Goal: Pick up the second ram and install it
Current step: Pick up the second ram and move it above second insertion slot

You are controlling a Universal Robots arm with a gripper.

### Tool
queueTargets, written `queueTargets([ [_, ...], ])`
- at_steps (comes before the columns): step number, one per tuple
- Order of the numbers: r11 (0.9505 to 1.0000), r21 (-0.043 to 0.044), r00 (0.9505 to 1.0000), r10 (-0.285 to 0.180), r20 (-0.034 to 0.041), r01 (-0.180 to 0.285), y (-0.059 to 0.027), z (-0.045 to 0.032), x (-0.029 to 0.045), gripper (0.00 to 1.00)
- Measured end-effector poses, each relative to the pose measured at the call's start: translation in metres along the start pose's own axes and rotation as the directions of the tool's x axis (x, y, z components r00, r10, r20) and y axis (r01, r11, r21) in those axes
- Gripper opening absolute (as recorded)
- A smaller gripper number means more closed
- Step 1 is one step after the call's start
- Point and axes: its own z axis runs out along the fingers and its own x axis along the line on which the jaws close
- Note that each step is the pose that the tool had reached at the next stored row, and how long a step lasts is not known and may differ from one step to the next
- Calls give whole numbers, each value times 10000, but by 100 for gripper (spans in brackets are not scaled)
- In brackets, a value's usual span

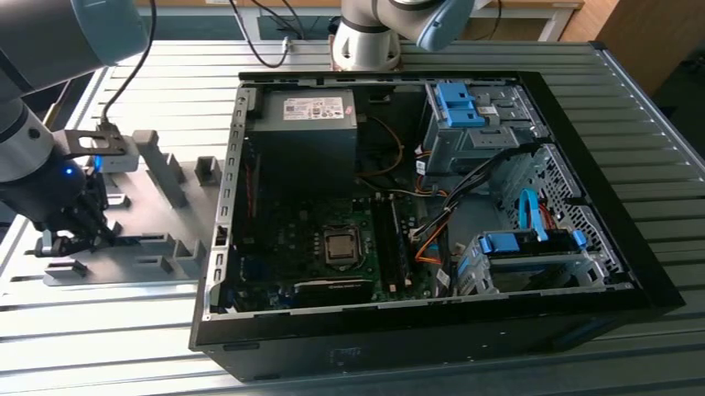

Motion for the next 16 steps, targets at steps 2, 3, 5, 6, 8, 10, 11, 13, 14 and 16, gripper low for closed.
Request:
queueTargets([
  [2, 9997, -5, 9997, -230, -3, 230, 0, 0, 0, 14],
  [3, 9992, -8, 9993, -387, -3, 387, 0, 0, 0, 14],
  [5, 9984, -11, 9984, -574, -5, 574, 0, 0, 0, 14],
  [6, 9983, -12, 9983, -579, -5, 579, 0, 0, 0, 14],
  [8, 9983, -12, 9983, -585, -5, 585, 0, 0, 0, 14],
  [10, 9983, -10, 9983, -577, -4, 577, 0, -3, 0, 14],
  [11, 9985, -11, 9985, -556, -5, 556, 0, -11, 0, 14],
  [13, 9988, -10, 9988, -487, -6, 487, 0, -27, 0, 14],
  [14, 9990, -10, 9990, -456, -8, 456, 0, -39, 0, 14],
  [16, 9991, -9, 9991, -427, -7, 427, 0, -63, -1, 14],
])
